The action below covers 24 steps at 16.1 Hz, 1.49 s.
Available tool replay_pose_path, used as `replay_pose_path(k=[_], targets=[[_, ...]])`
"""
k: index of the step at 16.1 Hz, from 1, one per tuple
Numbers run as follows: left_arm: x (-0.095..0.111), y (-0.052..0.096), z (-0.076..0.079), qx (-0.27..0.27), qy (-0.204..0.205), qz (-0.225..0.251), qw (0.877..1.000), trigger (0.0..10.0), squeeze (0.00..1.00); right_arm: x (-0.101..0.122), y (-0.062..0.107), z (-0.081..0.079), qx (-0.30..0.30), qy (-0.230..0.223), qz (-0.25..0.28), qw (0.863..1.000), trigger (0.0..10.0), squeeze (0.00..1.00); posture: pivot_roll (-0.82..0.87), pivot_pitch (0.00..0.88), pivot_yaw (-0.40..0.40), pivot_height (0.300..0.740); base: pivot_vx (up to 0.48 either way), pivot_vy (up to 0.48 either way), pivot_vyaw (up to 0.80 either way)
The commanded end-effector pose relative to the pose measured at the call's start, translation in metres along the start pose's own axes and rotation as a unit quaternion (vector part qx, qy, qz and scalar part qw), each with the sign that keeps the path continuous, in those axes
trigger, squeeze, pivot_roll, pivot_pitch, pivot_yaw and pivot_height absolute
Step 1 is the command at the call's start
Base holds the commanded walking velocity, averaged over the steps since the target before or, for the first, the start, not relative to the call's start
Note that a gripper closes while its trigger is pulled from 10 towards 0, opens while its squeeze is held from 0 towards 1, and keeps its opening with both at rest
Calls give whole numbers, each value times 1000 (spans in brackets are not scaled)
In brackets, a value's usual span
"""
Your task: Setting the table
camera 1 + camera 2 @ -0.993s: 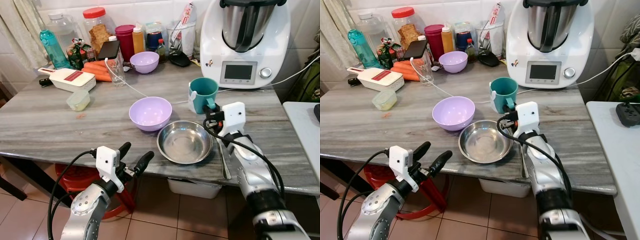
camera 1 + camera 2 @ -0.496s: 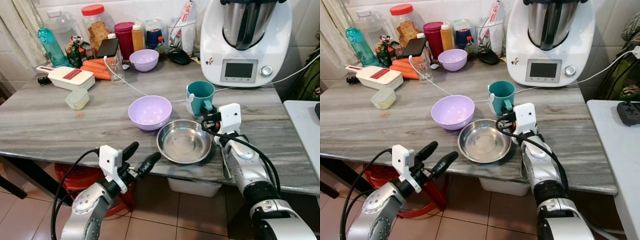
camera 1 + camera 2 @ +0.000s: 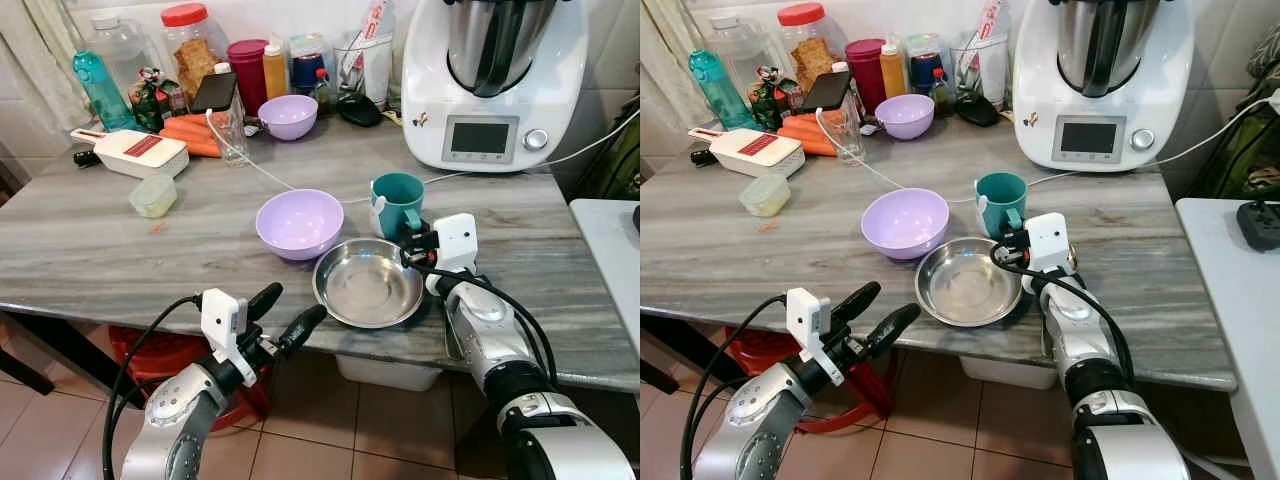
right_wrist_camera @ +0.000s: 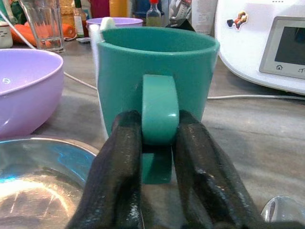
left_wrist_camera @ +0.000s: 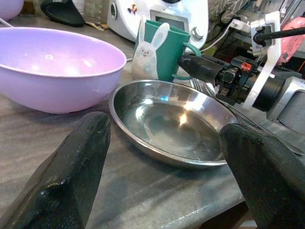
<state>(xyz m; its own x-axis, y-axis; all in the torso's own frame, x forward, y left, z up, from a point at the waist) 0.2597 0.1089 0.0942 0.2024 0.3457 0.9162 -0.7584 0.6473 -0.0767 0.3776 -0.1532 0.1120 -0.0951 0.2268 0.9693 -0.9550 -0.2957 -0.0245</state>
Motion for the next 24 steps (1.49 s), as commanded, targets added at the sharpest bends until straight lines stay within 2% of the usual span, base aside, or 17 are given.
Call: replay_pose_path(k=[1,4,9,15,20,22,24], targets=[[3,1,1,-7,-6,-3,1000,10000,0,10,-6,-2,5,0,20,1000,10000,1000,-63,40,113,740,0,0,0],[2,0,2,-11,-4,-6,1000,10000,0,14,-6,4,-8,-2,31,999,10000,1000,-68,37,119,740,0,0,0],[3,-4,2,-14,-6,-9,1000,10000,0,21,-3,5,-21,-7,59,998,10000,1000,-77,22,125,740,0,0,0],[2,-8,1,-17,-7,-9,1000,10000,0,30,3,-3,-25,-8,93,995,10000,1000,-90,7,120,740,0,0,0],[1,-11,-1,-16,-8,-4,1000,10000,0,43,27,-3,-56,10,130,990,10000,1000,-107,0,122,740,0,0,0],[1,-11,-1,-16,-6,-1,1000,10000,0,48,50,-10,-91,10,138,986,10000,1000,-120,0,126,740,0,0,0],[1,-12,-1,-18,-4,0,1000,10000,0,45,65,-15,-108,8,128,986,10000,1000,-131,0,130,740,0,0,0]])
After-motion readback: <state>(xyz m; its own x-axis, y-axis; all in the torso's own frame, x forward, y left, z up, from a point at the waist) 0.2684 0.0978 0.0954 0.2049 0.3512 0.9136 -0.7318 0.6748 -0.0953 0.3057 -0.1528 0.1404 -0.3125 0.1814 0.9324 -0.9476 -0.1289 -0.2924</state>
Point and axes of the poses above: a point about 5 cm out from each wrist's last joint towards the gripper, its own y axis pointing back from the gripper into the wrist, its own x axis along the axis of the wrist's last joint, z = x × y, the point moved 2 cm from there along -y, pointing out of the wrist towards the gripper, and after that the axes turned 8 degrees about y, right-handed, at the moved point
